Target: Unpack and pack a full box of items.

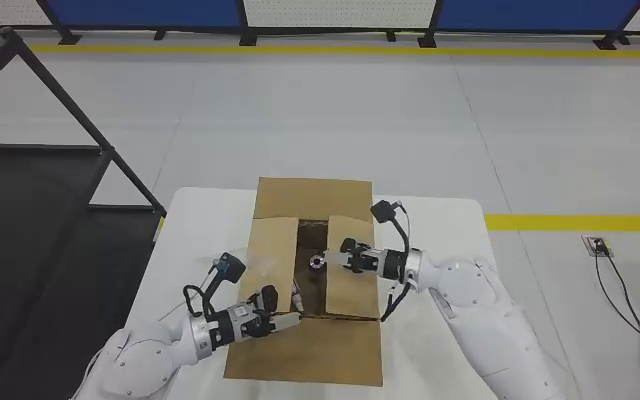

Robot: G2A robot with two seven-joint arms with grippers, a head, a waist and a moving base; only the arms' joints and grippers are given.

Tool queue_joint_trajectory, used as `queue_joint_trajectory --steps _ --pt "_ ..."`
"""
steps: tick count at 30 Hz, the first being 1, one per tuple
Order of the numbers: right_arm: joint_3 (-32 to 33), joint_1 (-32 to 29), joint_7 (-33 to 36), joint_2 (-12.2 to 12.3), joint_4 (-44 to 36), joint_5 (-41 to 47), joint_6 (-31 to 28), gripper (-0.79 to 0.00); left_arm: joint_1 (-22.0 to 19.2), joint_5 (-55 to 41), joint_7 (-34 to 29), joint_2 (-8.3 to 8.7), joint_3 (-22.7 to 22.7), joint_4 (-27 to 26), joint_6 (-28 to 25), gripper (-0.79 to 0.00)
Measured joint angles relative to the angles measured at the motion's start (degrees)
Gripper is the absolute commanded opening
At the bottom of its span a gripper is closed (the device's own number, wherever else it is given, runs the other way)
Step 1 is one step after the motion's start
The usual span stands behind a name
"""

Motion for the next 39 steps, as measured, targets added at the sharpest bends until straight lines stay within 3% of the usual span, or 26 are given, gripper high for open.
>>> queue_joint_trajectory --steps 10,26,33,39 --pt "-4.90 3.78 -3.10 -0.99 4.71 -5.15 2.60 0.000 -3.87 -1.10 -1.37 -0.07 2.56 4.06 2.38 0.000" --pt "-6.72 5.31 -4.85 -1.46 6.87 -7.16 4.21 0.000 -6.70 -2.10 -1.17 -0.09 5.02 7.50 3.01 0.000" --pt "-6.85 5.77 -5.27 -1.57 6.94 -6.99 3.83 0.000 -5.90 -4.04 -1.04 0.30 3.45 6.31 1.20 0.000" --pt "-5.22 4.96 -6.96 -1.27 5.47 -5.56 1.96 0.000 -2.86 -7.07 -1.63 1.15 -1.06 2.29 -2.34 0.000"
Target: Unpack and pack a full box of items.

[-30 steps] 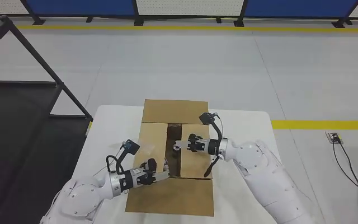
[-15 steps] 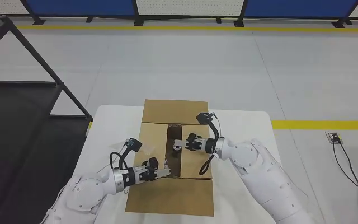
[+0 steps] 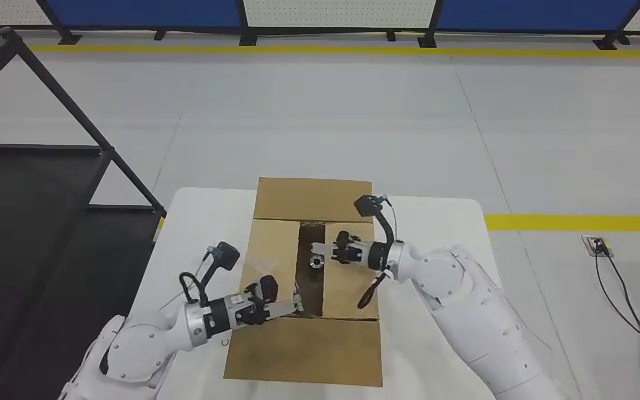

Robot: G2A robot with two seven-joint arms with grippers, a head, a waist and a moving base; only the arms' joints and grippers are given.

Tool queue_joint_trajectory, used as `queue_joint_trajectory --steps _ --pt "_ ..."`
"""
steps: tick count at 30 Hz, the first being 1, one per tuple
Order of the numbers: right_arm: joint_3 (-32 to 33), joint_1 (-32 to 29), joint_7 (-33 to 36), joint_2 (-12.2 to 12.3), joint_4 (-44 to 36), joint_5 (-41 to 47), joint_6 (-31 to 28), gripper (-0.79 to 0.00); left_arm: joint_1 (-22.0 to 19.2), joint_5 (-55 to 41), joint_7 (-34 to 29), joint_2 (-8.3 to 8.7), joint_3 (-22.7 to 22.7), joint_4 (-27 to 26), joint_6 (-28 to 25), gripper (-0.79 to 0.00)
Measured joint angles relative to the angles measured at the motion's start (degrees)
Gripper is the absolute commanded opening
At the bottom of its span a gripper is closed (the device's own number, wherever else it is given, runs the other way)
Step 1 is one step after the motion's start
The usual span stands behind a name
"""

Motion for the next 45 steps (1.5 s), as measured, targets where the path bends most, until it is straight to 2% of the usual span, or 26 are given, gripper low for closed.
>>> queue_joint_trajectory --steps 6,10,17,20,24,31,33,37,40,43,45 --pt "2.18 -1.03 -2.59 0.27 -1.25 2.81 -2.46 0.000 4.83 -4.93 -3.59 1.24 -6.79 -2.57 -4.87 0.000" --pt "2.55 -2.08 -4.01 0.53 -3.00 1.08 -4.80 0.000 8.95 -7.66 -7.47 2.19 -12.00 -2.67 -8.21 0.000" --pt "4.18 -2.77 -7.72 0.68 -4.23 1.86 -3.50 0.000 16.18 -11.38 -13.74 3.55 -19.17 -0.62 -12.58 0.000" --pt "4.15 -2.66 -7.90 0.68 -4.23 1.29 -2.70 0.000 18.61 -12.60 -16.29 4.12 -20.53 0.45 -12.71 0.000" --pt "4.14 -2.66 -7.85 0.68 -4.23 1.32 -2.78 0.000 21.32 -9.74 -17.94 5.26 -21.00 -0.86 -10.88 0.000" --pt "3.76 -3.13 -9.55 0.49 -4.36 1.04 -1.38 0.000 21.45 -9.71 -17.86 5.31 -20.98 -0.87 -10.79 0.000" --pt "3.50 -3.01 -10.69 0.21 -3.82 2.47 -1.08 0.000 21.22 -10.62 -15.90 5.15 -20.81 -0.70 -9.18 0.000" --pt "2.70 -1.46 -11.23 -0.26 -1.28 4.49 -1.67 0.000 20.33 -11.57 -3.86 4.58 -20.51 1.50 -2.81 0.000" --pt "2.46 -1.18 -11.64 -0.45 -0.46 5.30 -3.36 0.000 20.33 -18.05 3.27 4.04 -20.43 4.46 -2.22 0.000" --pt "2.84 -1.40 -12.24 -0.48 -0.34 6.37 -5.10 0.000 20.42 -24.12 7.56 3.62 -20.10 6.87 -1.17 0.000" --pt "3.13 -1.44 -12.50 -0.46 -0.33 6.65 -5.20 0.000 20.37 -26.80 7.44 3.56 -19.84 7.13 -0.81 0.000"
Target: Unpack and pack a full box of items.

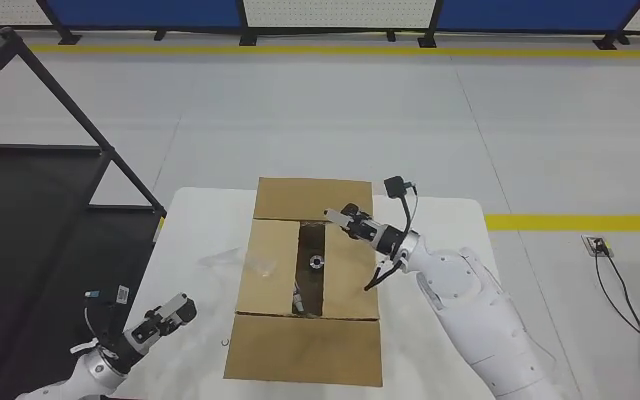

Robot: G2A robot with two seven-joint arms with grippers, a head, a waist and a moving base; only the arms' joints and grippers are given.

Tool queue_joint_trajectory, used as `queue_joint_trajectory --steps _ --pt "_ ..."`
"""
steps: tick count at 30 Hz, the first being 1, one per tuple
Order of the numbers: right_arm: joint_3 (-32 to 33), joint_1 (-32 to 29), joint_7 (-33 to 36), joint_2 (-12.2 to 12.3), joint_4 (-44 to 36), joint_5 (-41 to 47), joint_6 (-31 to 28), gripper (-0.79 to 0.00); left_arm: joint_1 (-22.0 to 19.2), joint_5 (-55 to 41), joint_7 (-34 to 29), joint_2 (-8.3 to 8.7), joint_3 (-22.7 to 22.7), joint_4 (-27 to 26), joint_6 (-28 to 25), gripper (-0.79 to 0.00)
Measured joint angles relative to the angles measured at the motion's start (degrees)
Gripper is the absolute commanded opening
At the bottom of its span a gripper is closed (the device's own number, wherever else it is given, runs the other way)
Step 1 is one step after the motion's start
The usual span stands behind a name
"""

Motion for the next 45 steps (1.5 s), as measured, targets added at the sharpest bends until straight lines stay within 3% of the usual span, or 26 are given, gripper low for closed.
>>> queue_joint_trajectory --steps 9,16,19,29,31,32,34,35,39,45 --pt "0.01 0.00 0.01 0.00 0.00 -0.03 0.08 0.000 -0.59 1.61 0.72 -0.04 0.27 0.16 0.91 0.000" --pt "0.61 -2.59 -1.15 0.30 -2.97 -1.46 0.36 0.000 -9.44 3.37 17.47 -1.32 7.71 1.84 22.15 0.000" --pt "0.72 -3.66 1.02 0.47 -4.14 -0.36 -0.67 0.000 -12.95 3.39 20.68 -1.90 11.15 3.54 27.60 0.000" --pt "-7.06 2.80 11.98 -1.57 1.76 2.69 8.83 0.000 -21.65 2.00 23.19 -3.39 17.80 9.75 33.88 -0.006" --pt "-9.16 5.00 12.28 -2.48 4.66 3.31 11.13 0.000 -23.36 1.87 23.35 -3.67 18.88 11.34 35.18 -0.117" --pt "-10.03 5.86 12.60 -2.87 5.97 3.73 12.01 0.000 -24.04 1.65 23.33 -3.79 19.29 12.03 35.62 -0.219" --pt "-11.71 7.82 13.64 -3.75 8.89 4.95 13.56 0.000 -25.44 1.41 23.05 -4.05 20.16 13.53 36.10 -0.280" --pt "-12.31 8.55 14.05 -4.10 10.05 5.54 13.87 0.000 -25.93 1.33 22.89 -4.14 20.47 14.10 36.14 -0.394" --pt "-14.62 11.07 14.63 -5.58 14.55 7.13 13.78 0.000 -27.44 0.96 22.50 -4.50 21.37 16.00 36.09 -0.474" --pt "-17.23 13.71 14.68 -7.76 20.64 9.61 12.23 0.000 -28.78 0.77 21.85 -4.88 22.21 17.90 36.13 -0.523"
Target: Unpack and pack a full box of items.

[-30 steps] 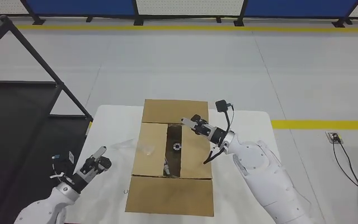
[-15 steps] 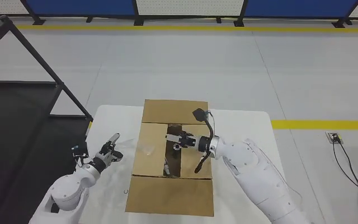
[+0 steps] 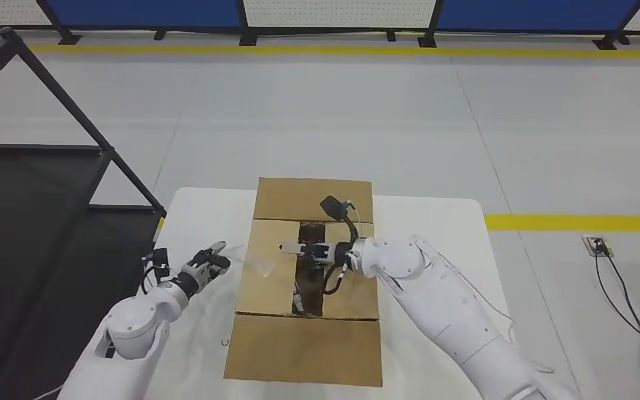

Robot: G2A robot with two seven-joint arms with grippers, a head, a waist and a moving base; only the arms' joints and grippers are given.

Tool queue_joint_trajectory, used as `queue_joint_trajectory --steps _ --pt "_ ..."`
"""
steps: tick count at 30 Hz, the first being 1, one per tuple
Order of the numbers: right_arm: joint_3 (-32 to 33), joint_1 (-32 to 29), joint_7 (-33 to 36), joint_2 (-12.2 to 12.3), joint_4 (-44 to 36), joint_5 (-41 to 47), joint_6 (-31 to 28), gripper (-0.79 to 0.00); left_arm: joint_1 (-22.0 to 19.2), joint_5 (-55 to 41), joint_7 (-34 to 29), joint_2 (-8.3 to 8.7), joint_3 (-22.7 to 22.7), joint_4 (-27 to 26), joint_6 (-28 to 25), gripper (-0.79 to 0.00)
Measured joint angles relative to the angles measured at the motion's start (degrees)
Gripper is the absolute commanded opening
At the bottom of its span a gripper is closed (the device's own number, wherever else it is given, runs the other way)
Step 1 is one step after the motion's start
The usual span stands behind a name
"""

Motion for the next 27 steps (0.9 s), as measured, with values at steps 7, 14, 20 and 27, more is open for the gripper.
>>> queue_joint_trajectory --steps 7,14,20,27 --pt "-1.66 2.26 0.07 -2.03 5.24 1.69 -1.98 0.000 -0.84 0.20 -0.54 -0.27 0.20 1.48 -0.08 -0.699" --pt "-2.34 3.70 0.42 -3.54 8.81 2.97 -3.33 0.000 -0.87 0.06 -0.50 -0.42 -0.38 1.87 -0.72 -0.785" --pt "-2.72 4.64 0.96 -4.66 11.44 3.70 -3.77 -0.382 0.28 -0.67 0.78 -0.57 -1.33 1.09 -2.52 -0.785" --pt "-2.74 5.61 1.43 -5.77 14.15 4.55 -3.93 -0.505 2.27 -1.26 2.11 -0.66 -2.74 -0.47 -4.37 -0.785"
